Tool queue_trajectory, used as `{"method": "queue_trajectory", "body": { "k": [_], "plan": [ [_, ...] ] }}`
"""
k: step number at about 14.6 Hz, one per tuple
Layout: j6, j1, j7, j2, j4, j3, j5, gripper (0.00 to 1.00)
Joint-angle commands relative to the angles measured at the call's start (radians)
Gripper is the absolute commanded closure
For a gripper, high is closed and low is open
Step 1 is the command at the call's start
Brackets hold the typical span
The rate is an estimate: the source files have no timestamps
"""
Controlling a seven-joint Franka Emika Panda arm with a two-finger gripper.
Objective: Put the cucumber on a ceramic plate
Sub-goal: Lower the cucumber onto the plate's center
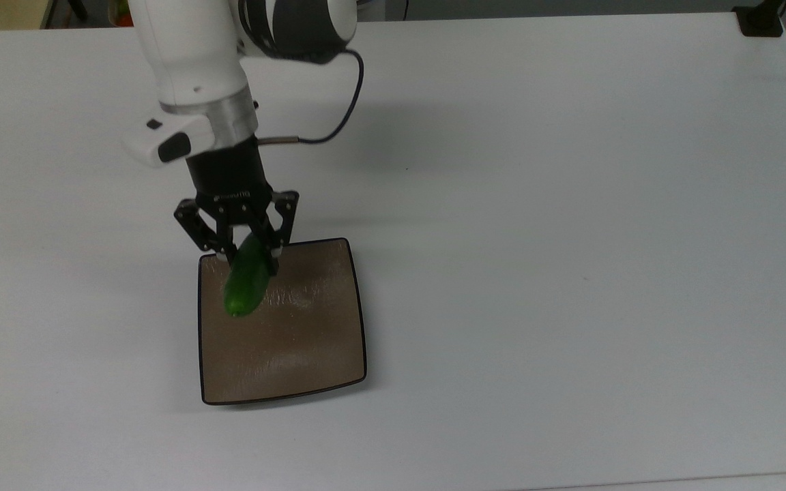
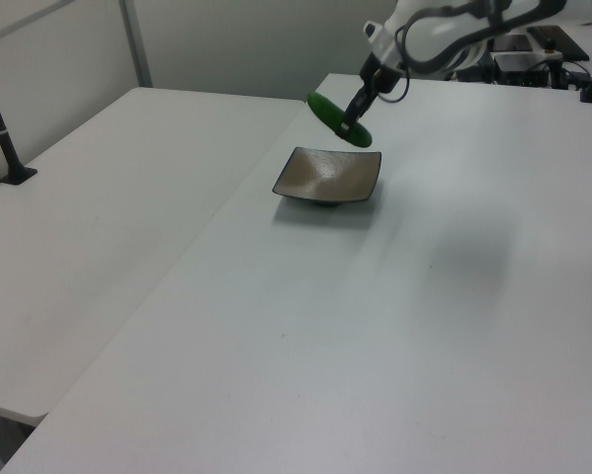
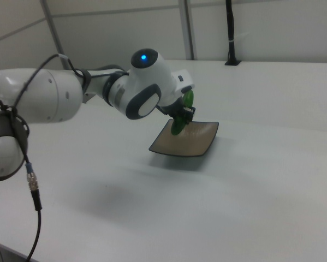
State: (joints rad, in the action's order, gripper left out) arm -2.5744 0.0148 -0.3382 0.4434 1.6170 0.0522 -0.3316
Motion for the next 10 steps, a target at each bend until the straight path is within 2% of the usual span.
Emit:
{"method": "queue_trajectory", "body": {
  "k": [1, 4, 7, 9, 10],
  "plan": [
    [-0.094, 0.016, 0.002, 0.09, -0.052, 0.001, -0.001, 0.79],
    [-0.211, 0.017, 0.002, 0.156, -0.052, -0.018, 0.0, 0.76],
    [-0.228, 0.017, 0.002, 0.181, -0.052, -0.025, 0.002, 0.74],
    [-0.231, 0.019, 0.002, 0.198, -0.054, -0.028, 0.002, 0.66],
    [-0.231, 0.017, 0.001, 0.201, -0.054, -0.034, 0.002, 0.58]
  ]
}}
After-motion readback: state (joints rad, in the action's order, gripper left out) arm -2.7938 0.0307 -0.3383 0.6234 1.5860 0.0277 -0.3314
